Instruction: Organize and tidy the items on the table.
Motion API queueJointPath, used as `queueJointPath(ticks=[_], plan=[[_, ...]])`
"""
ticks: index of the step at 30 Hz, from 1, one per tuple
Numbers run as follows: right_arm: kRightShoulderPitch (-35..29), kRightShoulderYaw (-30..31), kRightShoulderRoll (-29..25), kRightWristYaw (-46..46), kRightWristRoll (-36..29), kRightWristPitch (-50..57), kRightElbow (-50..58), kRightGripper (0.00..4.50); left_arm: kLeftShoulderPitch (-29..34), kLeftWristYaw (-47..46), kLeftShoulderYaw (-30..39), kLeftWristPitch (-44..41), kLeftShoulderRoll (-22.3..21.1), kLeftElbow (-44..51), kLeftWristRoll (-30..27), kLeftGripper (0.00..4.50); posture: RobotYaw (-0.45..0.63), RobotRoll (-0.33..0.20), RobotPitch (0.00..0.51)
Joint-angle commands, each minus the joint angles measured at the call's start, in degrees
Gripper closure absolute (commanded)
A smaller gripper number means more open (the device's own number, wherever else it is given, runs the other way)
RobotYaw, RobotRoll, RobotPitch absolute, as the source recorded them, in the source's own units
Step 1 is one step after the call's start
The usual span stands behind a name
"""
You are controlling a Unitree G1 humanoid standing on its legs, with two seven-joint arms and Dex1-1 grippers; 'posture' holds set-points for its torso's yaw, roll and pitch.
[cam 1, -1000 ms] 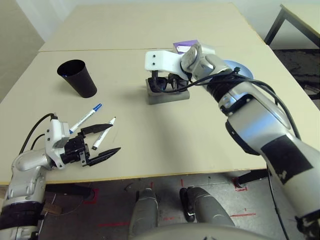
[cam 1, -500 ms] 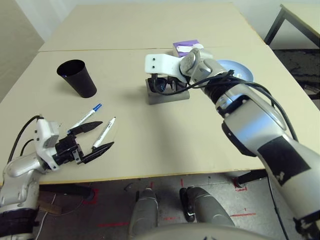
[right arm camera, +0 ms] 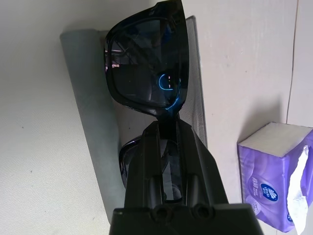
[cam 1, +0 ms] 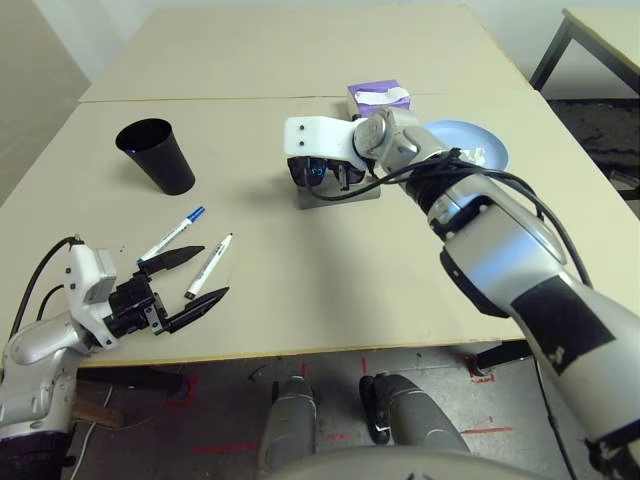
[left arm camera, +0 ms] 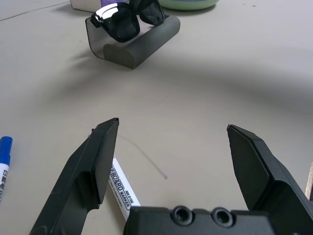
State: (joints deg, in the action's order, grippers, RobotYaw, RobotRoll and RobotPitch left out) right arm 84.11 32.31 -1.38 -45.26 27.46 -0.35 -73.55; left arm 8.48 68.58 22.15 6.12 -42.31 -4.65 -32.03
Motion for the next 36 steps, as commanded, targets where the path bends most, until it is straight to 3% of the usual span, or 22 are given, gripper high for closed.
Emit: queueJointPath(ticks=[1,9,18,30,36], plan=[[-1.3,0.3,-0.9,1.1,1.9,-1.2,-0.9,4.36,0.8,-0.1,0.4,-0.7,0.3,1.2,-0.3,0.00,0.04,0.000,0.168],[-3.2,-0.1,-1.1,3.7,3.3,-0.7,-2.0,4.36,1.0,-0.5,0.0,-1.5,0.8,2.5,-0.2,0.00,0.05,0.000,0.172],[-3.7,-1.1,-0.9,0.3,2.5,0.6,-1.8,4.36,0.5,-0.4,-0.2,-1.8,0.7,2.1,0.2,0.00,0.04,0.000,0.174],[-2.4,-1.9,-1.3,0.6,2.8,0.8,-1.7,0.14,-0.8,-0.1,-1.5,-1.8,1.2,1.2,0.7,0.00,0.02,0.000,0.170],[-1.4,-2.7,-1.4,0.4,2.7,1.1,-1.7,0.06,-1.1,-0.1,-1.6,-1.8,1.3,0.6,0.9,0.00,0.02,0.000,0.167]])
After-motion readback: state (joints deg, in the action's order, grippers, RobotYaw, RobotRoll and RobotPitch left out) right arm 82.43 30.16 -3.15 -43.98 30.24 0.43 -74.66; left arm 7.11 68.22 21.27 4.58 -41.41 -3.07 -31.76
